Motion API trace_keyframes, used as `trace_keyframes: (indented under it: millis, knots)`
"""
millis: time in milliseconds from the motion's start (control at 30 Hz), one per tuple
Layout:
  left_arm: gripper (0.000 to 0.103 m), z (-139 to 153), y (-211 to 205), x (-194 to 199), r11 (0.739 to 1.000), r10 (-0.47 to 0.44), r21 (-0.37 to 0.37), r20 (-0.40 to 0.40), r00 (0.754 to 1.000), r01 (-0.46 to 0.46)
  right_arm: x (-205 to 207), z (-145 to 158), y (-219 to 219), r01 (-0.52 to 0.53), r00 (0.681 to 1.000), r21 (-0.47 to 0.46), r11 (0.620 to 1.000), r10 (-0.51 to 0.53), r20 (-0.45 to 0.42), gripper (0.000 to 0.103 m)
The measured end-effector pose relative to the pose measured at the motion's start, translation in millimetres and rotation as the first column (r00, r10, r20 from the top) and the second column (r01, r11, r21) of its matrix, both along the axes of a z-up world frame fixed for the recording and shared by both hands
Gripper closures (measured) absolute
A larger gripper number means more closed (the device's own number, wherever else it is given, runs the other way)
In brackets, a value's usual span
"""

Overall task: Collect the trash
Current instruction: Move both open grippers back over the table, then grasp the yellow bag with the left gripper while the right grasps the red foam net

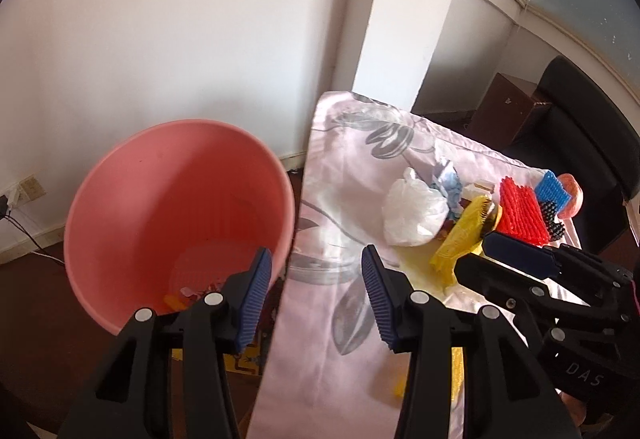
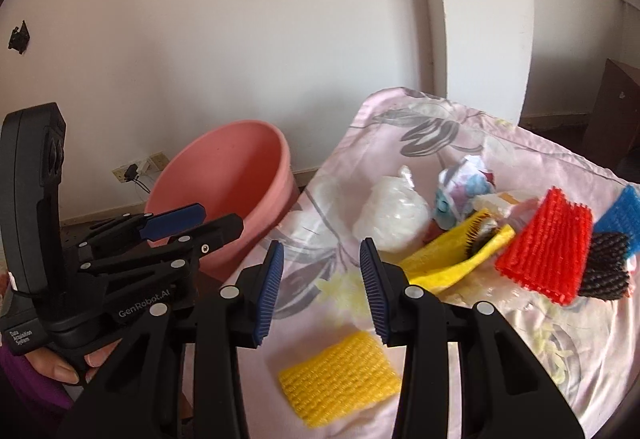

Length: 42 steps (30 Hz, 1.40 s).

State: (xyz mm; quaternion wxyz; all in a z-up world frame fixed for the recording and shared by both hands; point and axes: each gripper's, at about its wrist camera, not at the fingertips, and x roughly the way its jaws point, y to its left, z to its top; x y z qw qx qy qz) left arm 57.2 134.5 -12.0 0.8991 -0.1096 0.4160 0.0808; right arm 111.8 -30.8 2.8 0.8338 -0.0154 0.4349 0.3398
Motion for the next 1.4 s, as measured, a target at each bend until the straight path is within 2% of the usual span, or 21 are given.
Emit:
trace_keyframes:
  millis: [267, 533, 833, 1100, 1400]
  knots:
    - [0.057, -7, -61, 26, 0.985, -0.173, 0.007, -0.023, 0.985, 0.173, 3, -2, -66, 0.175, 0.985, -0.011, 0.985, -0.175, 0.01, 0.062]
    - [0.057, -8, -105, 46, 0.956, -0.29, 0.031, -0.042, 0.956, 0.292, 1, 1, -105, 0.267, 0.964, -0.023, 0.963, -0.267, 0.019, 0.062]
    - [0.057, -6, -124, 54, 0.935, -0.347, 0.051, -0.06, 0.936, 0.35, -1, 2, -132, 0.311, 0.95, -0.007, 0.95, -0.311, 0.012, 0.062]
    - [0.057, -10, -123, 56, 0.926, -0.368, 0.057, -0.076, 0.927, 0.373, 1, 0, -148, 0.333, 0.943, -0.003, 0.943, -0.333, -0.013, 0.062]
    - [0.057, -20, -124, 63, 0.903, -0.412, 0.091, -0.094, 0.907, 0.42, 17, -12, -165, 0.372, 0.925, 0.03, 0.928, -0.367, -0.099, 0.062]
